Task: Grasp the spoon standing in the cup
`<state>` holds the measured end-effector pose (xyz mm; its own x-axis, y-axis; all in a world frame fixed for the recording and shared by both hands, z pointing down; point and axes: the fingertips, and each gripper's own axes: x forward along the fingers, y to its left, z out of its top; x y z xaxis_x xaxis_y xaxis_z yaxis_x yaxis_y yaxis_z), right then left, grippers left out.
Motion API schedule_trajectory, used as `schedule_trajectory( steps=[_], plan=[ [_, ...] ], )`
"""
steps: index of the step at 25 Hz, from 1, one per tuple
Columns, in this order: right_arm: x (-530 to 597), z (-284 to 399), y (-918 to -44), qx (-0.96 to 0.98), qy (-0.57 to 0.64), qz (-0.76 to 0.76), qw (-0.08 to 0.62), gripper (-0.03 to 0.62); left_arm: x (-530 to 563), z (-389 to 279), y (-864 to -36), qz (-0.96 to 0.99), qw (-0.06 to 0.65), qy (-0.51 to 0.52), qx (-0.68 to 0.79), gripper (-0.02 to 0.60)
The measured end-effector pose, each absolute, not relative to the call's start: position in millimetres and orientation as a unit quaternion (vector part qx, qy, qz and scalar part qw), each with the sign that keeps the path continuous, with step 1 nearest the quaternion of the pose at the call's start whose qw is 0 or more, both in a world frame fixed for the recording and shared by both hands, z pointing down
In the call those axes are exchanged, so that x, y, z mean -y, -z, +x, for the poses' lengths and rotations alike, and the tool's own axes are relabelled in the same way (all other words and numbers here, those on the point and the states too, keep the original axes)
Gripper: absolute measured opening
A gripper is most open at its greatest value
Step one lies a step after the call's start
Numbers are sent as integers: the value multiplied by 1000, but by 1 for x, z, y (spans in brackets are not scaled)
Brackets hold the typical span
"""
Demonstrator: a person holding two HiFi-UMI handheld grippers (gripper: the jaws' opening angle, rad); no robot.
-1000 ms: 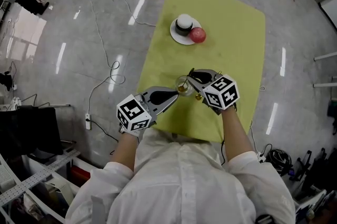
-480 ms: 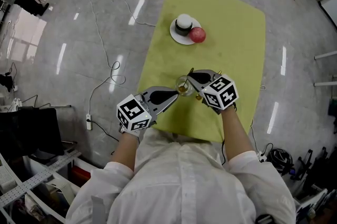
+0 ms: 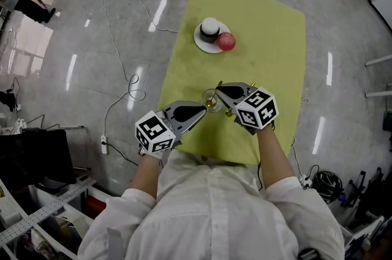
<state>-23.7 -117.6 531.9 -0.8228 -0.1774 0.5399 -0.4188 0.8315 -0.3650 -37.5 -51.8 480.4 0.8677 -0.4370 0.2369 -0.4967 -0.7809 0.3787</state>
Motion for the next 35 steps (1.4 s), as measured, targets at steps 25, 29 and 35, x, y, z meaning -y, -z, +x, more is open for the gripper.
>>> schedule_trajectory(
  steps=[25, 29, 35],
  plan=[
    [123, 48, -449, 933, -234, 235, 141, 8, 58, 6, -479, 954, 209, -74, 201, 5],
    [119, 66, -458, 926, -244, 245, 149, 8, 59, 16, -480, 956, 208, -76, 193, 5],
    [106, 86, -499, 910, -274, 249, 188, 8, 60, 27, -482, 956, 208, -78, 191, 5]
  ],
)
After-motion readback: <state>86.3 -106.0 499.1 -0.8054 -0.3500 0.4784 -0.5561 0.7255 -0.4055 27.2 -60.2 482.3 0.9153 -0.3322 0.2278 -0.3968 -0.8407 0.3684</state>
